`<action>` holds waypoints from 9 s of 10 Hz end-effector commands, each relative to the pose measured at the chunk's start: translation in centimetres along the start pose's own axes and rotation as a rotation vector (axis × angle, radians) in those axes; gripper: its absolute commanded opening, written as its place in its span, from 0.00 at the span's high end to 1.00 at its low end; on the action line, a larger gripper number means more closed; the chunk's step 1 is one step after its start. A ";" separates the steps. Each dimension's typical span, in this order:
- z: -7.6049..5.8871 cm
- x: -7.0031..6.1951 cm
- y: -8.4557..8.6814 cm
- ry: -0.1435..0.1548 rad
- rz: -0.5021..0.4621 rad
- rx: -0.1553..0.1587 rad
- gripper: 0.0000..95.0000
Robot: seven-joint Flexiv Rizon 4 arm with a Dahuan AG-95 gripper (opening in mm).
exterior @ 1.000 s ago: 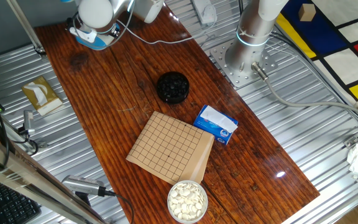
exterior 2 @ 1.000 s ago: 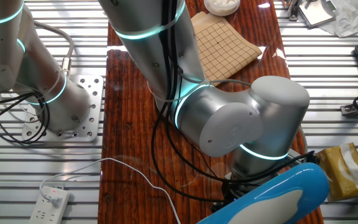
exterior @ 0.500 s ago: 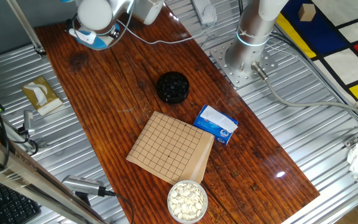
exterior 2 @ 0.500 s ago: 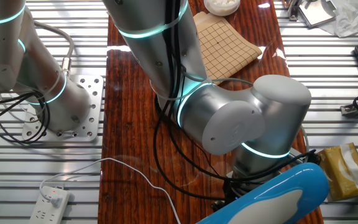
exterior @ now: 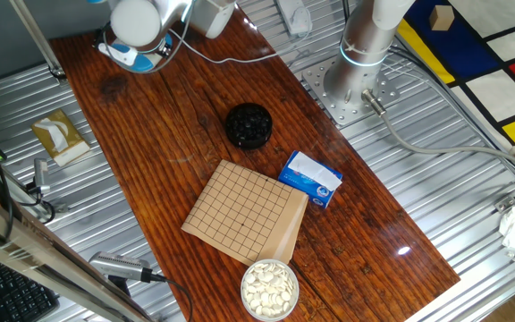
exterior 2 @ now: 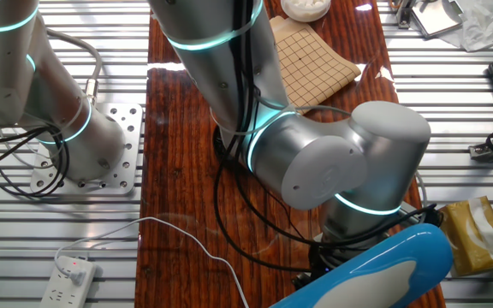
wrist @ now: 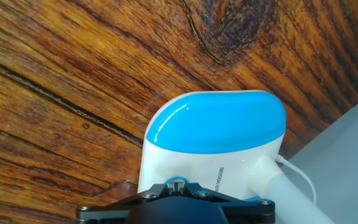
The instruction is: Turn on the desk lamp by pressing the button
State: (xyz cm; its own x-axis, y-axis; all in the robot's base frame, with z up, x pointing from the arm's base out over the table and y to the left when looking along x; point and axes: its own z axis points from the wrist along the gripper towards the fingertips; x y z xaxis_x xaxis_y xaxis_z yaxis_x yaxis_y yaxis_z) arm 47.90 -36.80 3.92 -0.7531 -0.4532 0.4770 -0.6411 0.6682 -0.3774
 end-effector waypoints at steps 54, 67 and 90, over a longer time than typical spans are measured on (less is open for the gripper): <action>-1.5 1.6 -1.2 -0.038 -0.077 -0.054 1.00; -2.8 1.1 0.5 -0.025 -0.070 -0.083 1.00; -3.0 1.0 0.7 -0.038 -0.061 -0.085 1.00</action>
State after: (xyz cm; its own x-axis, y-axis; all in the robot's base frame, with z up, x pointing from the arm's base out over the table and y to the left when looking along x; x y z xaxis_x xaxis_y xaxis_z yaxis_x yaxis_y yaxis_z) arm 47.18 -35.02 6.48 -0.7193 -0.5153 0.4659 -0.6725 0.6847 -0.2809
